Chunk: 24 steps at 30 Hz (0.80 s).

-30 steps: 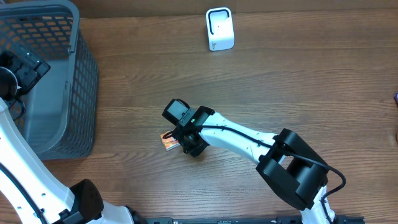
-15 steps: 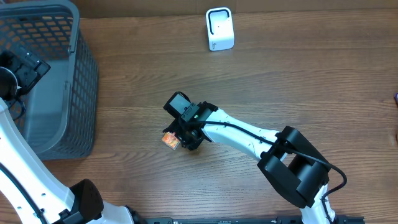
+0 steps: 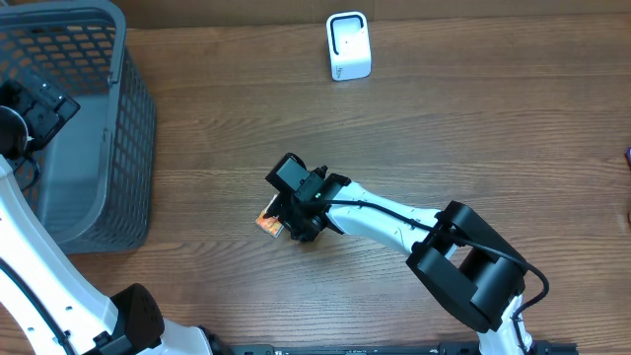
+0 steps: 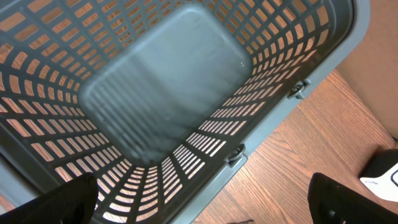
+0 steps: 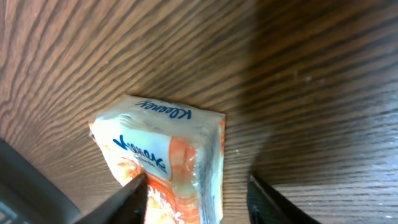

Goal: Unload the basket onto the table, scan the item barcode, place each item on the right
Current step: 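Grasp the Kleenex pack with the right gripper and lift it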

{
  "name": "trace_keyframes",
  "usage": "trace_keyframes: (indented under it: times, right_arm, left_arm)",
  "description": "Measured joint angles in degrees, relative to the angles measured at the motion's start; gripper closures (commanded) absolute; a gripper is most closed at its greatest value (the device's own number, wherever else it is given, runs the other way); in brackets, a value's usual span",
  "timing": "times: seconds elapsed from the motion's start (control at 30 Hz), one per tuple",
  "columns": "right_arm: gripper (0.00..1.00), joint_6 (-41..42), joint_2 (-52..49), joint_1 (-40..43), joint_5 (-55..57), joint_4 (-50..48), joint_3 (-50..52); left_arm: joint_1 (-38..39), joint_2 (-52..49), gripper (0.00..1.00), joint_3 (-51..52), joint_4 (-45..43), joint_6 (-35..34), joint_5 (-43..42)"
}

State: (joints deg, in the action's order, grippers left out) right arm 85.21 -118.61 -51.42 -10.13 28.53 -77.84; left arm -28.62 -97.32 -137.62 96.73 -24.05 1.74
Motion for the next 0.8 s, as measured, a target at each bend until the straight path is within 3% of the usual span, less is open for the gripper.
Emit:
trace_keyframes:
  times: [0.17, 0.33, 0.6, 0.8]
  right_arm:
    - [0.82, -1.05, 0.42, 0.02, 0.61, 3.67, 0.17]
    - [0.96, -6.91, 1.18, 1.18, 1.05, 6.67, 0.09]
    - [0.96, -24.17, 1.57, 10.56, -2.71, 9.77, 0.02]
    - [0.96, -45.66, 1.70, 20.31, -10.56, 9.03, 0.87]
  left_arm:
    - [0.00, 0.00, 0.00, 0.00, 0.02, 0.00, 0.00]
    - [0.00, 0.00, 0.00, 0.00, 0.00, 0.00, 0.00]
    - [0.00, 0.00, 0.00, 0.00, 0.00, -0.02, 0.00]
    - [0.00, 0.00, 0.00, 0.00, 0.00, -0.02, 0.00]
